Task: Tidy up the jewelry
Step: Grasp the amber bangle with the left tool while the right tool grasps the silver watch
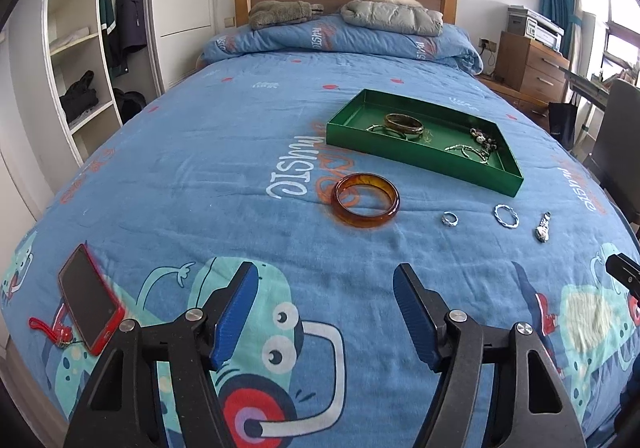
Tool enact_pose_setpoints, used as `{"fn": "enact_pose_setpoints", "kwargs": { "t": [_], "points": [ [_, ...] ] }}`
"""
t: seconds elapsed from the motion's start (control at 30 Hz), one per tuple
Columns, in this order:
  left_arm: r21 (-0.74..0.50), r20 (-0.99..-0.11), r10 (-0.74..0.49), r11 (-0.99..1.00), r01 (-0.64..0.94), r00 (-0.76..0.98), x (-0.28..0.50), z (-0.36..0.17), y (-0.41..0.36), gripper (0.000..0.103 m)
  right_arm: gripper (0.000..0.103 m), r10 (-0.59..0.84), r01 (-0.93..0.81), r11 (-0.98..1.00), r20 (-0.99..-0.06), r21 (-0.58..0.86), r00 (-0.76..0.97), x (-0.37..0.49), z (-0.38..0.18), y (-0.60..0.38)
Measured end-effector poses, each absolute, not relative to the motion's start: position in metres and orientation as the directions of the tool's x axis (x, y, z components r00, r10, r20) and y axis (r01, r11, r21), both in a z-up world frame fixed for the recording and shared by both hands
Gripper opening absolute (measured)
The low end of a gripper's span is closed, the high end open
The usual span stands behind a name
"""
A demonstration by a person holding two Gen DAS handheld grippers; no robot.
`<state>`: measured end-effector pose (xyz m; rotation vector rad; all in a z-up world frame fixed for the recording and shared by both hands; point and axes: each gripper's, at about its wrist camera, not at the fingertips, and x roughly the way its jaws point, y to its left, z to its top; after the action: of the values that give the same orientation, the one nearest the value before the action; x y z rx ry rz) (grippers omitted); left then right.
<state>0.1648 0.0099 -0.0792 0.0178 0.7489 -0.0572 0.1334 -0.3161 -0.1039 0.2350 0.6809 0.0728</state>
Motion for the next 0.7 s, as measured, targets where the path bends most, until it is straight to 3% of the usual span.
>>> {"fn": "enact_pose_setpoints", "kwargs": {
  "t": [0.23, 0.43, 0.57, 0.7],
  "points": [
    [0.006, -0.7, -0.028, 0.999, 0.045, 0.713, 0.229, -0.095, 0.01, 0.069, 0.062, 0.15, 0.011, 0.972, -0.658, 0.233, 0.738, 0.184, -0.13, -0.311],
    [-0.007, -0.743, -0.042, 0.998, 0.055, 0.668, 0.284, -0.118, 0.007, 0.069, 0.041, 0.165, 0.016, 0.97, -0.701, 0.244, 0.694, 0.22, -0.153, -0.309],
    [-0.011, -0.784, -0.058, 0.997, 0.08, 0.618, 0.31, -0.139, 0.002, 0.052, 0.038, 0.165, 0.016, 0.971, -0.713, 0.239, 0.682, 0.235, -0.161, -0.308],
    [0.011, -0.782, -0.051, 0.995, 0.096, 0.621, 0.317, -0.143, -0.004, 0.049, 0.035, 0.154, 0.013, 0.975, -0.715, 0.223, 0.682, 0.246, -0.162, -0.307]
  ]
}}
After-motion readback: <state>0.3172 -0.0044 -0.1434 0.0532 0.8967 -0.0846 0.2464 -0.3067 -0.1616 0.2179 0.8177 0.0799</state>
